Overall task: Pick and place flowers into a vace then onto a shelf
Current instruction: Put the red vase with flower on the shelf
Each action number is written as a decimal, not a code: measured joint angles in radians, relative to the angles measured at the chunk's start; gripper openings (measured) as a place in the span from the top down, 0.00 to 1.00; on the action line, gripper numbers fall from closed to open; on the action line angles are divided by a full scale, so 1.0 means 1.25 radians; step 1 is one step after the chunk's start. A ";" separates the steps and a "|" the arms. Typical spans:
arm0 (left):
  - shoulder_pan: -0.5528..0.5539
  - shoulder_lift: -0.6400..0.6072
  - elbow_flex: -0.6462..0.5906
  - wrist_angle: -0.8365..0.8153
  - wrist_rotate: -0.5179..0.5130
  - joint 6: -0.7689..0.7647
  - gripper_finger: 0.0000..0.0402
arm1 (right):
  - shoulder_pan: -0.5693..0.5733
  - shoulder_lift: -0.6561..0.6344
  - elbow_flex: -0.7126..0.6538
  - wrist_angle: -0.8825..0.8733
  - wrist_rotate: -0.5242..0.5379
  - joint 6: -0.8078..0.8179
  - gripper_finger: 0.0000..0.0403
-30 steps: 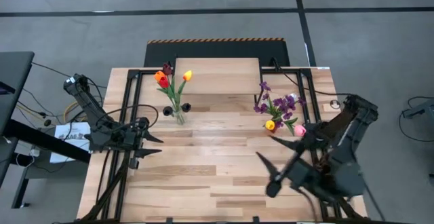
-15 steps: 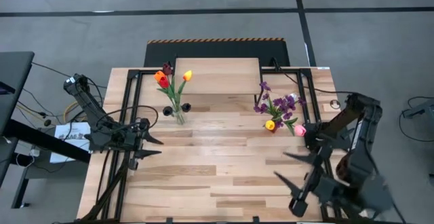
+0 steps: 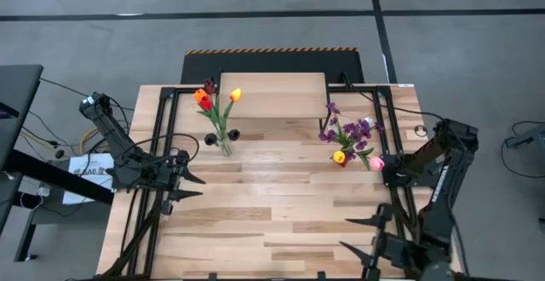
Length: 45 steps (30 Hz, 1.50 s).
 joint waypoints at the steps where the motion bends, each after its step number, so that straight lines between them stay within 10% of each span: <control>1: 0.000 0.000 0.000 0.000 0.000 0.000 0.66 | -0.008 0.005 -0.016 -0.001 -0.017 0.030 0.37; 14: 0.000 0.002 0.000 -0.005 0.001 -0.011 0.66 | -0.181 0.194 -0.048 -0.061 -0.143 0.312 0.37; 27: 0.000 0.004 0.000 -0.011 0.001 -0.012 0.66 | -0.311 0.302 0.026 -0.248 -0.866 0.223 0.37; 35: 0.000 0.004 0.000 -0.008 0.027 -0.034 0.66 | -0.269 0.117 -0.046 -0.237 -0.900 0.147 0.37; 45: 0.000 0.004 0.000 0.052 0.019 -0.036 0.66 | -0.188 -0.193 -0.404 -0.285 -0.855 0.499 0.37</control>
